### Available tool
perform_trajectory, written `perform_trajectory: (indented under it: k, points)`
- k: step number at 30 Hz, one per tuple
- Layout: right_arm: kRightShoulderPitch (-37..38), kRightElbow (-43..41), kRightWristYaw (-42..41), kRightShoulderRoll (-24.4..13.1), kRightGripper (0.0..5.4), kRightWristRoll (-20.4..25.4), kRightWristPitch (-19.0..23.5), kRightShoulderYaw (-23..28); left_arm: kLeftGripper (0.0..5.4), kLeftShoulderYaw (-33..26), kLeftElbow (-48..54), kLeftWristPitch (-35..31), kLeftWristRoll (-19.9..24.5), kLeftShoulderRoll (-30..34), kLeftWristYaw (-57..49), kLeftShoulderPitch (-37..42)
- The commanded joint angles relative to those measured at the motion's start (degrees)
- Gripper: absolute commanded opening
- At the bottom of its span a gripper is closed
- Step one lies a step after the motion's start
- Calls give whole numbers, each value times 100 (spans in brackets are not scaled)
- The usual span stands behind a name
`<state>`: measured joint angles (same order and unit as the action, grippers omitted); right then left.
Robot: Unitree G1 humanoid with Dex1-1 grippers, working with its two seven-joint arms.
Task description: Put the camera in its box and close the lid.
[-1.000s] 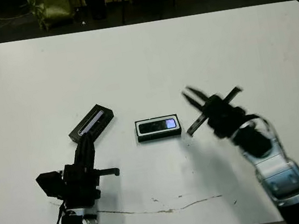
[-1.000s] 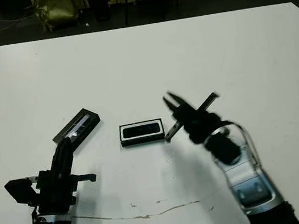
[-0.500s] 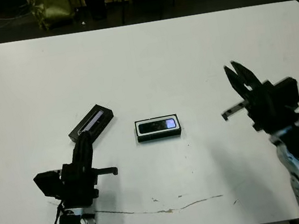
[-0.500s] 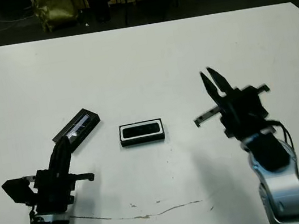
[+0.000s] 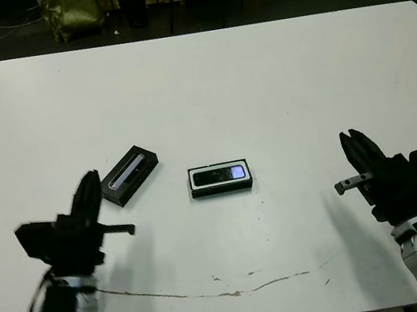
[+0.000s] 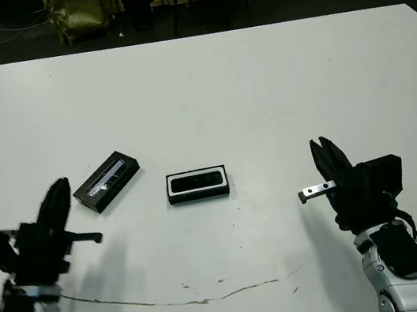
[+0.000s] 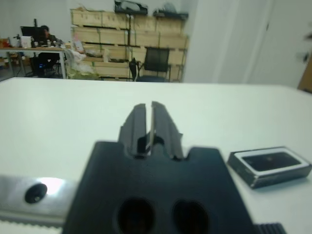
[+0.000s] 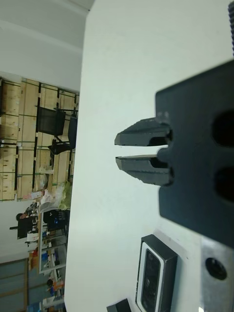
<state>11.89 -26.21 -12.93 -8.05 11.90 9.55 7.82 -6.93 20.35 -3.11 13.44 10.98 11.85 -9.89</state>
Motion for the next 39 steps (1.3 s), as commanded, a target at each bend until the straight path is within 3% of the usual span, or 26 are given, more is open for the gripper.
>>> perform_trajectory:
  k: [1, 8, 11, 22, 35, 39]
  points:
    - [90, 45, 58, 6, 0, 25, 14, 10, 39, -85, 356, -773, -62, 497, 121, 140]
    - [48, 69, 80, 12, 0, 32, -3, -20, 205, -128, -17, -949, 215, 1213, 1092, 703]
    - [28, 59, 127, 12, 0, -15, 22, -56, 279, -115, -371, -979, 528, 1384, 1674, 962]
    - [25, 118, 160, -16, 0, -18, -14, -88, 538, -121, -910, -1903, 1218, 1293, 1909, 1469]
    - [50, 133, 129, -36, 0, 13, 81, -95, 538, -362, -1012, -3291, 1969, 1257, 1539, 1790]
    - [52, 153, 124, -24, 0, 42, 86, -92, 538, -293, -1103, -3340, 1886, 1375, 1642, 1843]
